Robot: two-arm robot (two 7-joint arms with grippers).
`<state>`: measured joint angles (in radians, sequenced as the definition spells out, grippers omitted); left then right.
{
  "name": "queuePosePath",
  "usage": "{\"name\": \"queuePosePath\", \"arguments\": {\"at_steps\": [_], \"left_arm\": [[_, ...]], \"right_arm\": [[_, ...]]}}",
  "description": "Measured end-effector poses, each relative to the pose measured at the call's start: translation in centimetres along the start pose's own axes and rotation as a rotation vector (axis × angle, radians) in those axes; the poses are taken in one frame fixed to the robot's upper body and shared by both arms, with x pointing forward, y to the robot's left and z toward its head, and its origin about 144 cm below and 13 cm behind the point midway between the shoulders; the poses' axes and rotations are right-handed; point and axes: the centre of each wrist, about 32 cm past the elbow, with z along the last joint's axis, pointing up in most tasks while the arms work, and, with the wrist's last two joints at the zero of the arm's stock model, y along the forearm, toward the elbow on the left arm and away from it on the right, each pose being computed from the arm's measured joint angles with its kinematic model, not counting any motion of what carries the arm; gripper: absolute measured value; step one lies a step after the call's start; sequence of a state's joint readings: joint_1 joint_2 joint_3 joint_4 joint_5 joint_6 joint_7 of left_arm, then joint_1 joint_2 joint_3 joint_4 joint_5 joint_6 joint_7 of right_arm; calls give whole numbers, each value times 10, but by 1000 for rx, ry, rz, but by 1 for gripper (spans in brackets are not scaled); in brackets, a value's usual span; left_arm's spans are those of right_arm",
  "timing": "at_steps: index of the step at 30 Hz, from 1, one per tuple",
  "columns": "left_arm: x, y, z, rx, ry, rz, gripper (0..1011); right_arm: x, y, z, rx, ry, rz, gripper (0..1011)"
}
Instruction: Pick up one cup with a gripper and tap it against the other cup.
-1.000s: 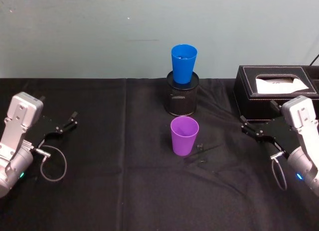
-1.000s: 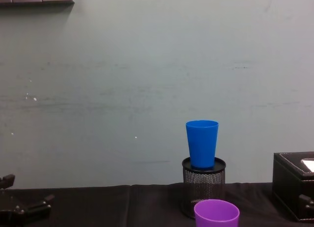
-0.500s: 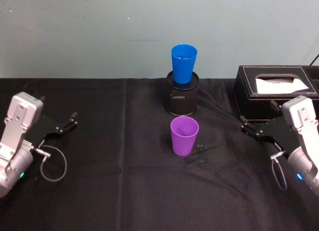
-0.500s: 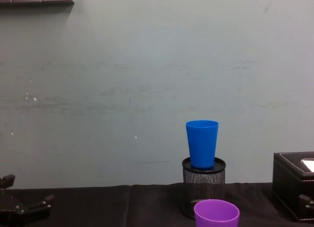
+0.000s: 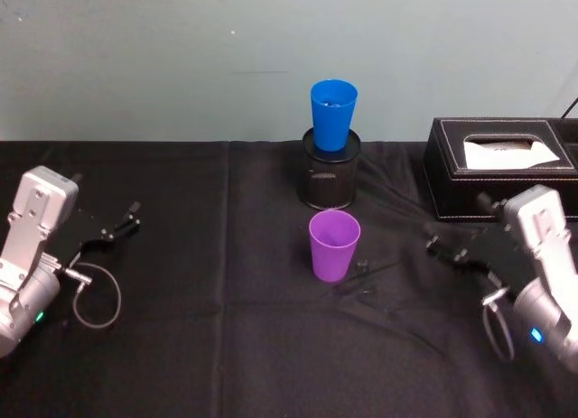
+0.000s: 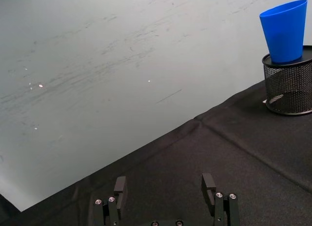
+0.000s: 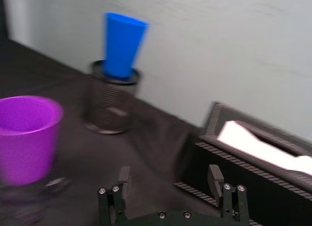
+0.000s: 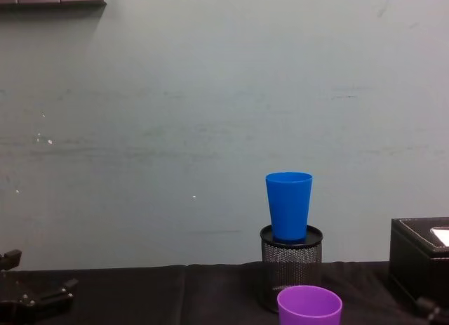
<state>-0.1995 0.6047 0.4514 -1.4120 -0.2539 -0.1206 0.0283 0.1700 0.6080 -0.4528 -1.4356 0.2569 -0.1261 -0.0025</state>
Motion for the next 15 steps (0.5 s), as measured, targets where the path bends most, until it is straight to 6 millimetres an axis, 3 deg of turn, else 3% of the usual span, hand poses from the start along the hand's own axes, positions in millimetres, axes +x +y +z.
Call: {"name": "queuePosePath", "arguments": {"at_steps": [7, 15], "left_arm": [[0, 0, 0, 0, 0, 0, 1000], [0, 0, 0, 0, 0, 0, 1000]], "right_arm": [[-33, -14, -8, 12, 44, 148, 1002], [-61, -9, -11, 38, 129, 234, 1002]]}}
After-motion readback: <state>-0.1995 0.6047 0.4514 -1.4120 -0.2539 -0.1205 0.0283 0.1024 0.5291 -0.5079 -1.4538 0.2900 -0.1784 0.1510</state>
